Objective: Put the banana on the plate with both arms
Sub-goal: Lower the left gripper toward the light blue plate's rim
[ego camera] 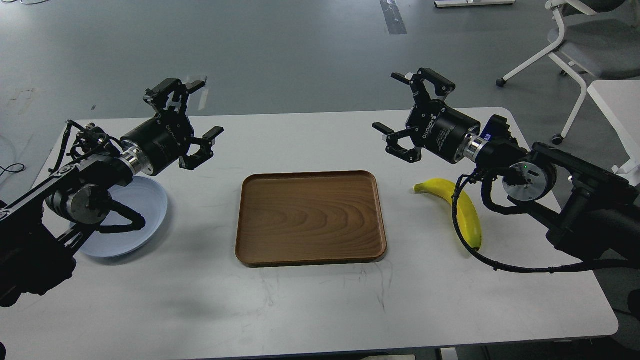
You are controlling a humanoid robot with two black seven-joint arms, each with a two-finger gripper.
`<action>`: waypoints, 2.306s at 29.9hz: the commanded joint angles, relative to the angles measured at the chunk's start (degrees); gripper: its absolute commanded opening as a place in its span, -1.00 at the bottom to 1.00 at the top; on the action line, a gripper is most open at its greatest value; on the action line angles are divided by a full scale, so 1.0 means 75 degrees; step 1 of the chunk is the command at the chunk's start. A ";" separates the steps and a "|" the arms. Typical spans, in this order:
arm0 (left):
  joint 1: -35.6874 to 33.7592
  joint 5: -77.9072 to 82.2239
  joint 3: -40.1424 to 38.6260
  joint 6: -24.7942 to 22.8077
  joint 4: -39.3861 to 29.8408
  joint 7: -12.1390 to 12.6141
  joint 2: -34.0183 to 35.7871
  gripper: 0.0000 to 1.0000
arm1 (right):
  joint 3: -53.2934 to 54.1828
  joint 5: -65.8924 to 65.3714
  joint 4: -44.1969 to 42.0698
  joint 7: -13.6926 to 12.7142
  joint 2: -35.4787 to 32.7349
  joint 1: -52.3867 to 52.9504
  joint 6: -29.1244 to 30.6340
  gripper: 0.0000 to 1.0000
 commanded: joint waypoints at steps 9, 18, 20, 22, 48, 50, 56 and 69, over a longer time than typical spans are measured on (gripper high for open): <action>0.0006 -0.0073 0.0000 0.0381 -0.0004 0.0030 -0.0239 0.98 | -0.0382 0.0002 -0.0027 0.0052 0.0055 0.0410 -0.0439 1.00; 0.0029 -0.0121 0.0011 0.0358 0.0031 0.0019 -0.0427 0.98 | -0.0370 0.0002 -0.0028 0.0052 0.0032 0.0410 -0.0439 1.00; 0.0006 -0.0109 0.0035 0.0346 0.0066 0.0007 -0.0427 0.98 | -0.0370 0.0002 -0.0028 0.0052 0.0020 0.0410 -0.0439 1.00; 0.0006 -0.0109 0.0035 0.0346 0.0089 0.0007 -0.0427 0.98 | -0.0382 -0.0010 -0.0039 0.0052 0.0020 0.0410 -0.0451 1.00; -0.0064 -0.0273 -0.0036 0.0393 0.1096 0.0065 -0.1071 0.98 | -0.0300 0.0002 -0.1235 -0.0229 0.0430 0.0503 -0.0767 1.00; -0.0123 -0.0436 -0.0036 0.0405 0.1296 0.0077 -0.1177 0.98 | -0.0276 0.0002 -0.1305 -0.0229 0.0430 0.0492 -0.0767 1.00; -0.0182 -0.0589 -0.0024 0.0498 0.1367 0.0077 -0.1411 0.98 | -0.0253 0.0025 -0.1610 -0.0253 0.0442 0.0492 -0.0779 1.00; -0.0626 -0.0437 0.0034 0.0837 0.1413 -0.0530 -0.1412 0.98 | -0.0018 0.0060 -0.1528 -0.0136 0.0548 0.0562 -0.0346 1.00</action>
